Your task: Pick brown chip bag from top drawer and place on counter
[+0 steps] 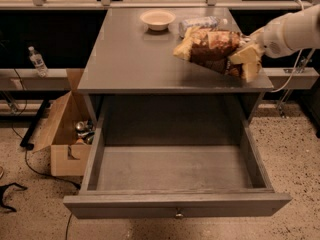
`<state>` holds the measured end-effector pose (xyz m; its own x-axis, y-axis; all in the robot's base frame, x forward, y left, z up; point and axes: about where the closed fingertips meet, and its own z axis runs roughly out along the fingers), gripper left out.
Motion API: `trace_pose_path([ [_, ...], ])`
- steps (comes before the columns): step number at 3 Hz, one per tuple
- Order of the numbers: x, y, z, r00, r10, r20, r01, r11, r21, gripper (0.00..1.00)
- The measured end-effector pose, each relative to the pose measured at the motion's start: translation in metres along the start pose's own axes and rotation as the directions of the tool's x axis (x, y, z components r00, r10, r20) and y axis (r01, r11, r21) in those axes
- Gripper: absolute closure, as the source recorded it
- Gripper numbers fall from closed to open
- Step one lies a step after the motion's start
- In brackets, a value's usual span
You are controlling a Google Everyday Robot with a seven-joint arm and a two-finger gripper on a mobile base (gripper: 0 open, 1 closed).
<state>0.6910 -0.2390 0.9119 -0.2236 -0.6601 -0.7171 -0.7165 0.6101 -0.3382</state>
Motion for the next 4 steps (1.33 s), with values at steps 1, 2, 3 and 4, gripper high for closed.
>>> trace_pose_path([
  [1, -0.006, -0.013, 0.042, 0.999, 0.03, -0.032, -0.03, 0.9995, 0.013, 0.81],
  [2, -0.007, -0.026, 0.067, 0.997, 0.06, -0.039, -0.059, 0.9977, 0.034, 0.58],
  [3, -0.008, -0.032, 0.08, 0.997, 0.073, -0.031, -0.071, 0.9967, 0.038, 0.36],
  [4, -0.008, -0.033, 0.089, 0.997, 0.073, -0.017, -0.073, 0.9972, 0.018, 0.12],
])
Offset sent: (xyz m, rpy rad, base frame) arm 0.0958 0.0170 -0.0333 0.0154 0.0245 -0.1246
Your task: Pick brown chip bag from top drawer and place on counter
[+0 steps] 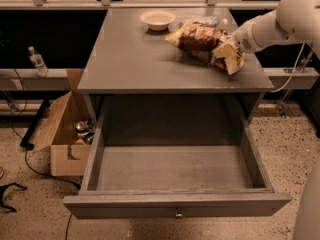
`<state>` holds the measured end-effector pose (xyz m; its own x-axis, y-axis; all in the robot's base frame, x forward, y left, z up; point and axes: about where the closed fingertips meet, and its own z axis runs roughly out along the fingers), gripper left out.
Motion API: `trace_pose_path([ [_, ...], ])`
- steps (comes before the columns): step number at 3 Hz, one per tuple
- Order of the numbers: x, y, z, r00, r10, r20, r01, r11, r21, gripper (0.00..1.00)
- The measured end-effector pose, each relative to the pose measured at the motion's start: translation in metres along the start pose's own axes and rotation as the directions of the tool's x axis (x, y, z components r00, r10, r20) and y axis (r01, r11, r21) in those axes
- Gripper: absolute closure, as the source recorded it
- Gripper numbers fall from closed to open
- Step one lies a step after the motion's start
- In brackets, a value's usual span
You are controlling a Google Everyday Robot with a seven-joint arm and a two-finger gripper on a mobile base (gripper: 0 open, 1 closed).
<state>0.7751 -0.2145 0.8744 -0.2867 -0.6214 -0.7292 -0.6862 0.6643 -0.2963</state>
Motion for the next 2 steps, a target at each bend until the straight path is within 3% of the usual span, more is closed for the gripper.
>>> trace_pose_path([
  [1, -0.003, 0.0, -0.005, 0.999, -0.019, 0.032, 0.02, 0.9991, -0.038, 0.0],
  [2, -0.007, -0.004, -0.023, 0.997, -0.04, 0.066, 0.043, 0.9976, -0.054, 0.0],
])
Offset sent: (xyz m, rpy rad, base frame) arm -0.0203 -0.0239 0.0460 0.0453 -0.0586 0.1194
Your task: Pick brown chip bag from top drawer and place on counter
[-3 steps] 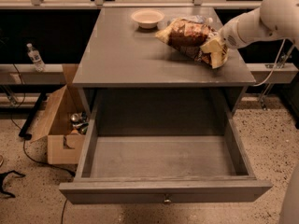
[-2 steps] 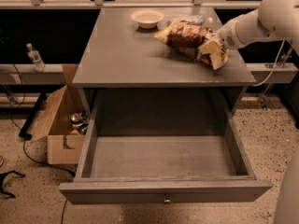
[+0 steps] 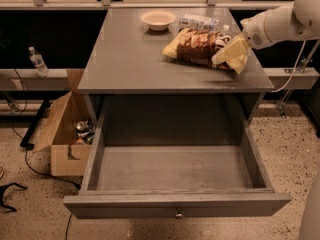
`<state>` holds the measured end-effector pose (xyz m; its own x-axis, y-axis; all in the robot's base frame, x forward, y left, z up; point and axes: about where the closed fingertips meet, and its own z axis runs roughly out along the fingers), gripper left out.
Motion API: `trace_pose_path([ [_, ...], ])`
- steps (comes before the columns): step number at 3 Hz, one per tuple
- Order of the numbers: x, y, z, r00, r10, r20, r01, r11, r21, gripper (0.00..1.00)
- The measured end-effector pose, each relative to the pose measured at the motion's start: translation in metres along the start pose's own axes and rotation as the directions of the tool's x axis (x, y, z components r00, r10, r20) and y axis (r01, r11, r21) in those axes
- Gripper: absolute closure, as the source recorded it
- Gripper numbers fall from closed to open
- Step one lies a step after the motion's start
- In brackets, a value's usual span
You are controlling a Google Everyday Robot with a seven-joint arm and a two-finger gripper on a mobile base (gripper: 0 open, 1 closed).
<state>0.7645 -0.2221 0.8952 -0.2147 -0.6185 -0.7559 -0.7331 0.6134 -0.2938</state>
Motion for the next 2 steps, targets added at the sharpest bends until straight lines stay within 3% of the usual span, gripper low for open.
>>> trace_pose_path([
  [2, -0.035, -0.01, -0.084, 0.99, -0.117, 0.083, 0.115, 0.9929, 0.033, 0.0],
])
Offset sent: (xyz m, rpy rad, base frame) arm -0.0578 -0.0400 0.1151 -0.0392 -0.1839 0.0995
